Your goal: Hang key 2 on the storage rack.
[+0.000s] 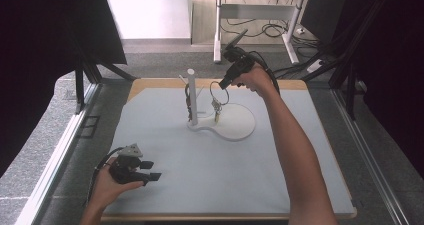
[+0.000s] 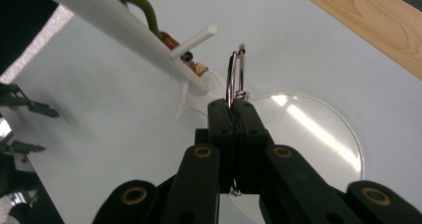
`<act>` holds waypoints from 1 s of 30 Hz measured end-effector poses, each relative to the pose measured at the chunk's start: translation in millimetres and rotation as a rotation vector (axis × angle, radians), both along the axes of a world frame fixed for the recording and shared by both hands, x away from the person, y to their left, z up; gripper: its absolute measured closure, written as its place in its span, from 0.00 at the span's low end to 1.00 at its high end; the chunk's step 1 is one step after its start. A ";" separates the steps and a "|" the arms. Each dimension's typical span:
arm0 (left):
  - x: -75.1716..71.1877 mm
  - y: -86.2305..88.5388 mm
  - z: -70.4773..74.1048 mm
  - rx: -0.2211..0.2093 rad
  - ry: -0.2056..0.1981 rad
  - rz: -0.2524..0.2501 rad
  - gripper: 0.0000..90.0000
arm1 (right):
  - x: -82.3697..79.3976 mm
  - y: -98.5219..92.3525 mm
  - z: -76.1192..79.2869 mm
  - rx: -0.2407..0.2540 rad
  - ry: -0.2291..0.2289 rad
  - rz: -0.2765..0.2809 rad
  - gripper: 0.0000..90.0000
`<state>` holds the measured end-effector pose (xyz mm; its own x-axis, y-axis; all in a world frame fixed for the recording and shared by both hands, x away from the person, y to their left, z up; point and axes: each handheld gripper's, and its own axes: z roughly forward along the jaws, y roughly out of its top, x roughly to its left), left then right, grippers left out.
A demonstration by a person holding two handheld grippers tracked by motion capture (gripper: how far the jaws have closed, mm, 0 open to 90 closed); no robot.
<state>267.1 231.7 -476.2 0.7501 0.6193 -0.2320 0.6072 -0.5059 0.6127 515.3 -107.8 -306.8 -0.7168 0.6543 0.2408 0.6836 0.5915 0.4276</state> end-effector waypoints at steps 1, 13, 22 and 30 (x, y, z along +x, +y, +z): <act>0.0 0.2 -0.2 0.000 -0.001 -0.001 0.48 | 1.4 1.0 -0.1 0.010 0.001 -0.006 0.98; -0.9 0.5 0.2 -0.004 0.000 -0.003 0.48 | 5.9 23.8 -2.4 0.006 -0.020 -0.005 0.98; -1.2 0.7 -0.4 0.004 0.003 -0.003 0.48 | -1.1 34.8 -10.6 -0.013 -0.007 0.034 0.98; -1.5 1.1 -0.7 0.001 0.001 0.001 0.48 | -3.9 45.2 -20.3 -0.035 0.017 0.065 0.98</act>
